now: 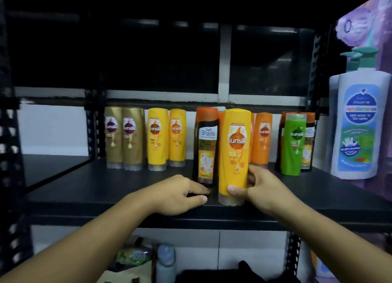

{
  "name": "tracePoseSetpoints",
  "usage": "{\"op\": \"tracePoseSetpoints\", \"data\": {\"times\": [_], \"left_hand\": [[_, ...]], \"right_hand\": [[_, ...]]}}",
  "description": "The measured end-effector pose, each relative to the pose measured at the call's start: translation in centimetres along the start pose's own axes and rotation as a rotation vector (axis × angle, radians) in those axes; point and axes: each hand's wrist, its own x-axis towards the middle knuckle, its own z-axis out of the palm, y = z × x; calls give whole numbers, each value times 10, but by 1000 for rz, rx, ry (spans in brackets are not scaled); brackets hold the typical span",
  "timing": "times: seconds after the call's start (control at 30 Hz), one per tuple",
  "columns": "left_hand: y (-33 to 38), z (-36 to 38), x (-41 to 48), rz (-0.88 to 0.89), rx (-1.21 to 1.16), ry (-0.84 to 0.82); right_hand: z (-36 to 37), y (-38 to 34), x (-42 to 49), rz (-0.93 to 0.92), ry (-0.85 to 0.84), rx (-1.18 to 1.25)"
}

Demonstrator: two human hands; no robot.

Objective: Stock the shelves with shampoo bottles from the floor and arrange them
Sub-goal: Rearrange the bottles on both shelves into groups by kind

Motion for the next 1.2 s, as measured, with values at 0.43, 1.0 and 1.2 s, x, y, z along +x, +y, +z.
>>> {"op": "tracePoseSetpoints", "data": {"times": [0.43, 1.0, 1.2], "left_hand": [[-127, -42, -50, -386, 29, 20], [-149, -28, -17, -423, 36, 166], [-145, -28, -17, -431, 33, 173]], "right_hand": [[139, -63, 74, -49, -31, -56], [176, -66, 149, 88, 134, -98], [176, -67, 155, 109, 132, -84]]}}
